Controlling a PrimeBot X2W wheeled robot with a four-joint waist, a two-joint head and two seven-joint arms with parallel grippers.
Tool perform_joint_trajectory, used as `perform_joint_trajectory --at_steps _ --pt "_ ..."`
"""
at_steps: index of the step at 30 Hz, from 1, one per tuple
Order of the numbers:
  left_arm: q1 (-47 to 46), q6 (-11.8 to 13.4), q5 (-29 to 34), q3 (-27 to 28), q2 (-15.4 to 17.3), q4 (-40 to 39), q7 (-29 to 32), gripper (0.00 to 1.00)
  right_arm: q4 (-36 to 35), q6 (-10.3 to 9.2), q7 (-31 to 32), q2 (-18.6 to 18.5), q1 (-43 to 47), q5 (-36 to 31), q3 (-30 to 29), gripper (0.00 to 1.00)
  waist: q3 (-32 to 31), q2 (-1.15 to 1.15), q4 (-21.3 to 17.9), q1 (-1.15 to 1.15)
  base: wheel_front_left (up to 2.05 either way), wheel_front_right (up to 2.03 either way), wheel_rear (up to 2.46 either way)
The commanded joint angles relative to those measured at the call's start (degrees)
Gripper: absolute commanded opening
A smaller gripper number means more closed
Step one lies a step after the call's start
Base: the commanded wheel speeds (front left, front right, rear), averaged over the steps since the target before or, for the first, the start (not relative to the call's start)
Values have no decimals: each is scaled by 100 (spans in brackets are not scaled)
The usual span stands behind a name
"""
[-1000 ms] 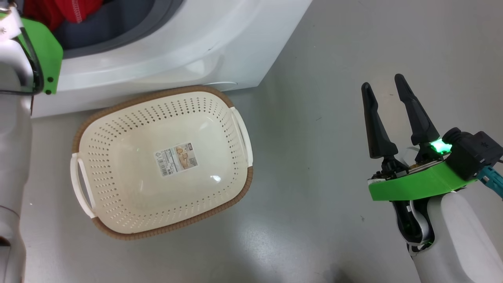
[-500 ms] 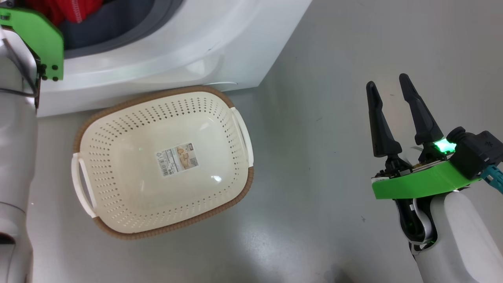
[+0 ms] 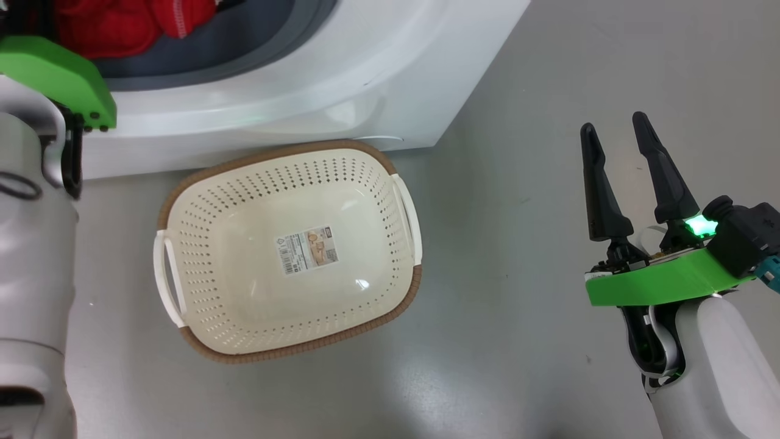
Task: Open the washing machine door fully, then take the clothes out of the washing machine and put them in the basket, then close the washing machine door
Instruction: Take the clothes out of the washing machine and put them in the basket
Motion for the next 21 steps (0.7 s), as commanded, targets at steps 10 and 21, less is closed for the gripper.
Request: perform_joint_trajectory --at_steps 10,21 --pt "1311 -47 -109 298 111 -2189 -99 0 -107 37 -36 6 235 -186 61 100 -399 0 280 0 0 0 0" --pt "2591 -140 -31 426 -174 -4096 -100 0 58 37 -36 6 480 -291 47 100 -978 0 475 0 0 0 0"
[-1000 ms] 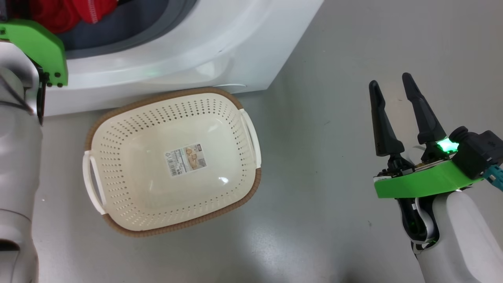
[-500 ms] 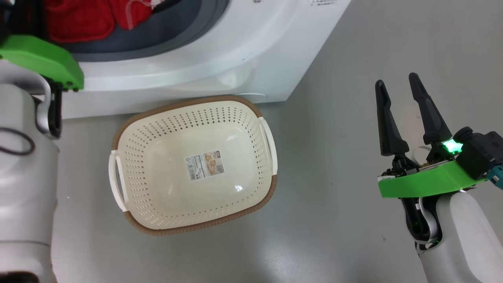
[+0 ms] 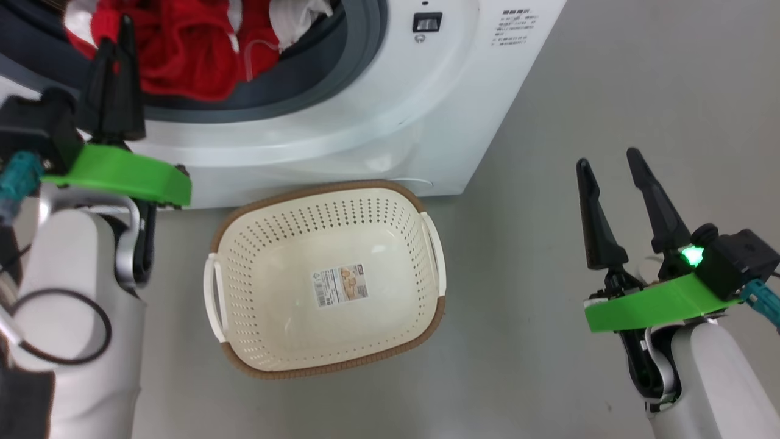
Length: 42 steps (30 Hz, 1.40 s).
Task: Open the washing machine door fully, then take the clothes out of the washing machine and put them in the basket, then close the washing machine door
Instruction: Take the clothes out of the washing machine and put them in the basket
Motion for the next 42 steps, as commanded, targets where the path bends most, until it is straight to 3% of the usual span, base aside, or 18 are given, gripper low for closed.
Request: perform_joint_trajectory --at_steps 1,10,26,34,42 --pt "207 -26 93 172 175 -368 -68 0 -87 37 -36 7 151 -101 103 100 -220 0 86 0 0 0 0" --pt "830 16 266 161 54 -1399 -68 0 -16 37 -36 7 321 -107 117 100 -664 0 137 0 0 0 0" --pt "1261 91 369 -93 -14 -2526 184 0 0 37 -36 7 469 -36 152 100 -1100 0 139 0 0 0 0" --pt "1716 60 160 -274 -178 -2251 283 0 -55 37 -36 7 429 -52 125 100 -898 0 145 0 0 0 0" --pt "1783 -75 -107 -552 -345 -1004 94 0 -81 37 -36 7 312 -107 121 100 -605 0 164 0 0 0 0"
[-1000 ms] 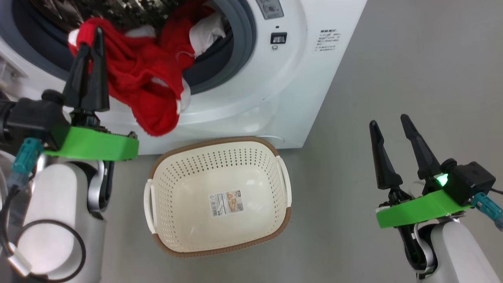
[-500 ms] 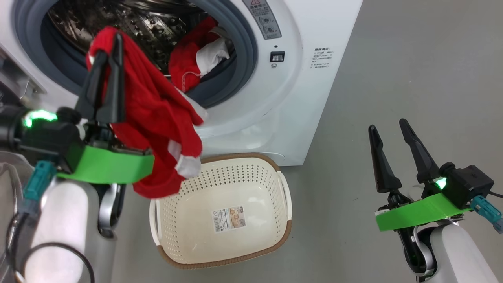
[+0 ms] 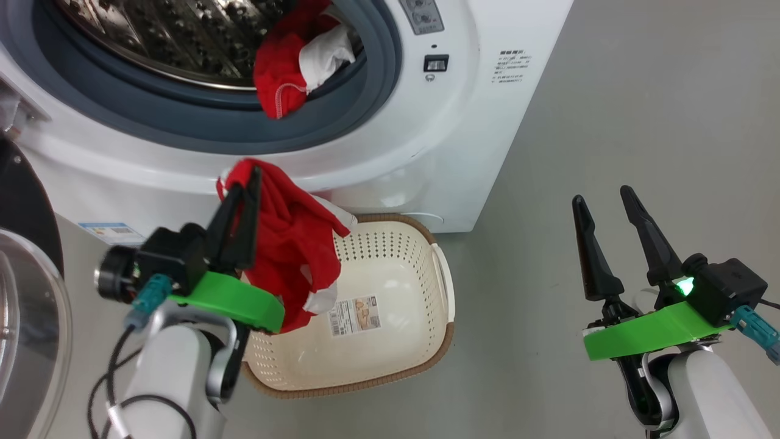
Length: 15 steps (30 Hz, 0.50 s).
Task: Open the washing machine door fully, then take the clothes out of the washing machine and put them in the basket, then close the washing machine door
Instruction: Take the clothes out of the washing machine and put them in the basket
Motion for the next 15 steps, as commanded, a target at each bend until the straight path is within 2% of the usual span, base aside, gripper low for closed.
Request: perform_joint_trajectory --at_steps 1,12,15 --pt "-52 -65 -58 116 63 46 -72 0 -162 37 -36 5 -155 -110 109 100 111 0 6 0 0 0 0" --pt "-581 -236 -224 -347 -23 2179 -165 0 -182 37 -36 5 -371 -48 196 100 568 0 -109 0 0 0 0" --pt "-700 -256 -319 -397 -42 2523 -174 0 -187 37 -36 5 -392 -39 202 100 654 0 -135 0 0 0 0"
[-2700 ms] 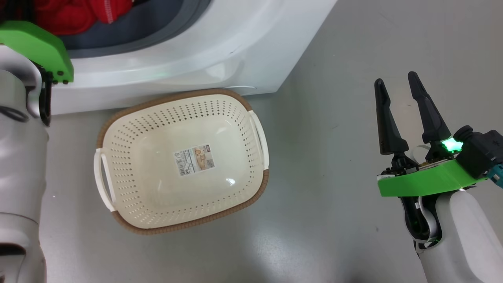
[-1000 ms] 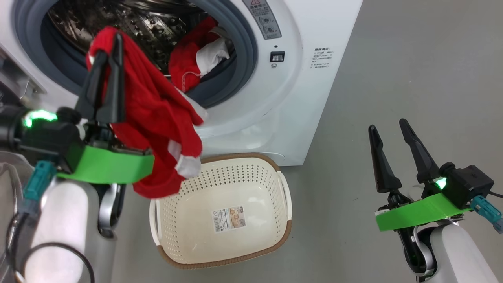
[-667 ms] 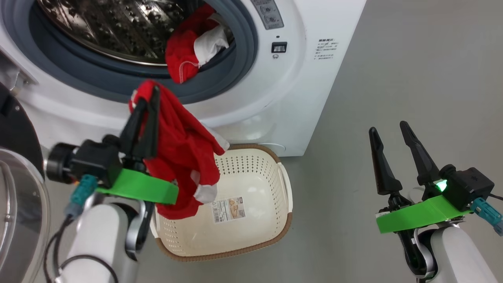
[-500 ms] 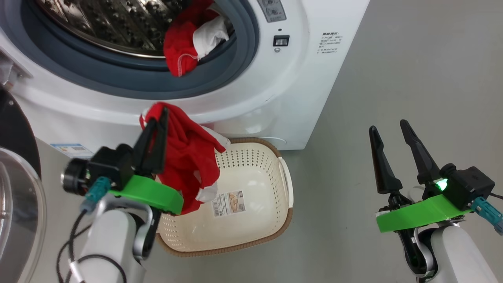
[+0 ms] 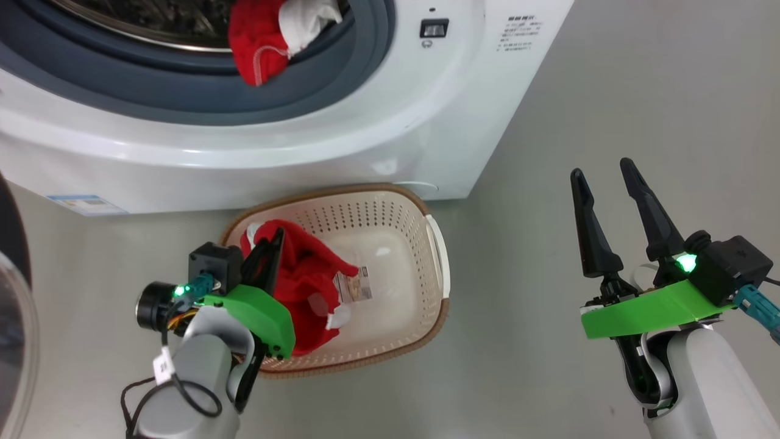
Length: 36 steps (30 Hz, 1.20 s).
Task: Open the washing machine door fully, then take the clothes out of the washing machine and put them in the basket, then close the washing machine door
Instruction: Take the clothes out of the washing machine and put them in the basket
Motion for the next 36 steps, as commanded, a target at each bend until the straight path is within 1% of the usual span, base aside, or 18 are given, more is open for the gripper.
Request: perform_joint_trajectory --at_steps 1,8,16,20,29,31,32,36 --pt "-161 -40 -115 103 83 91 -77 0 -157 37 -36 6 -74 -37 151 100 145 0 -66 0 0 0 0" --pt "-705 -73 -195 -225 51 1196 -96 0 -165 37 -36 6 -215 21 170 100 521 0 -164 0 0 0 0" --pt "-1081 -81 -466 -293 37 2280 -78 0 -143 37 -36 6 -372 114 298 100 780 0 -346 0 0 0 0" --pt "-1128 -85 -625 -300 35 2508 -31 0 -143 37 -36 6 -435 142 320 100 848 0 -448 0 0 0 0" --pt "-1173 -87 -786 -409 33 2684 78 0 -129 37 -36 6 -446 198 353 100 894 0 -577 0 0 0 0" --pt "-1176 -86 -815 -422 39 2706 58 95 -110 37 -36 6 -450 208 340 100 867 0 -582 0 0 0 0" --pt "-1175 -78 -833 -410 45 2710 37 100 -105 37 -36 6 -449 209 331 100 853 0 -577 0 0 0 0" --pt "-1143 -63 -875 -400 48 2721 -33 100 -97 37 -36 6 -427 185 275 100 755 0 -511 0 0 0 0"
